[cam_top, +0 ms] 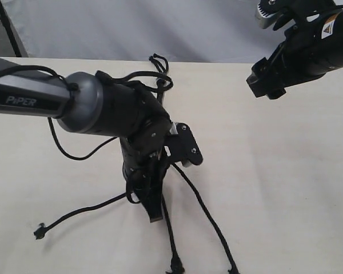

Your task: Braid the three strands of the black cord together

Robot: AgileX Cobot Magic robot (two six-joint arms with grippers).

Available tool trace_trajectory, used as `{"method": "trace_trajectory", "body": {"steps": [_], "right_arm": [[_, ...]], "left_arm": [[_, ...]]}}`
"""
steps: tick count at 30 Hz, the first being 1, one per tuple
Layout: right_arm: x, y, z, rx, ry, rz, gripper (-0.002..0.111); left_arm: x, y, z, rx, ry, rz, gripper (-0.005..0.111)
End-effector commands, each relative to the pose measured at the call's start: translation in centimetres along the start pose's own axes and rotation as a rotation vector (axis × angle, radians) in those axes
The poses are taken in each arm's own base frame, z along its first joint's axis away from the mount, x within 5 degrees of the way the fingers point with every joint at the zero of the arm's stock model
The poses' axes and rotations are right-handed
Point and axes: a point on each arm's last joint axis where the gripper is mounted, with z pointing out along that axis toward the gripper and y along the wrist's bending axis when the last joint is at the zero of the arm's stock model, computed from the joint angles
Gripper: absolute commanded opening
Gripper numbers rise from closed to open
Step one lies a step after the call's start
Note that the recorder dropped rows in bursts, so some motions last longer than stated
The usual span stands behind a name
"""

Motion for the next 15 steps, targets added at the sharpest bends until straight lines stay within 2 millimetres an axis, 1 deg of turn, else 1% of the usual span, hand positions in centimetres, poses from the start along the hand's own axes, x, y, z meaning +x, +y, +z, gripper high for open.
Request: {"method": "trace_trajectory", "body": {"steps": [1, 2, 6, 8, 13, 15], "right_arm": [[0.0, -0.2, -0.1, 0.005, -0.007, 0.011, 0.077], [0.0, -0.2, -0.1, 0.005, -0.007, 0.011, 0.077], [0.0, -0.2, -0.1, 0.004, -0.007, 0.012, 0.077], [0.0, -0.1, -0.1, 0.003, -0.008, 0.015, 0.077], [0.0, -0.1, -0.1, 0.003, -0.008, 0.015, 0.077], [0.0, -0.1, -0.1, -0.001, -0.009, 0.023, 0.077]], "left_arm": [[1.4, 2.3, -0.5, 0.037, -0.025, -0.158, 0.000], [1.7, 2.9, -0.4, 0.041, -0.024, -0.183, 0.000], [3.1, 4.1, 0.3, 0.046, -0.020, -0.242, 0.000], [3.5, 4.2, 0.7, 0.045, -0.022, -0.252, 0.000], [3.8, 4.0, 1.1, 0.041, -0.034, -0.252, 0.000], [3.8, 4.0, 1.1, 0.041, -0.034, -0.252, 0.003]]}}
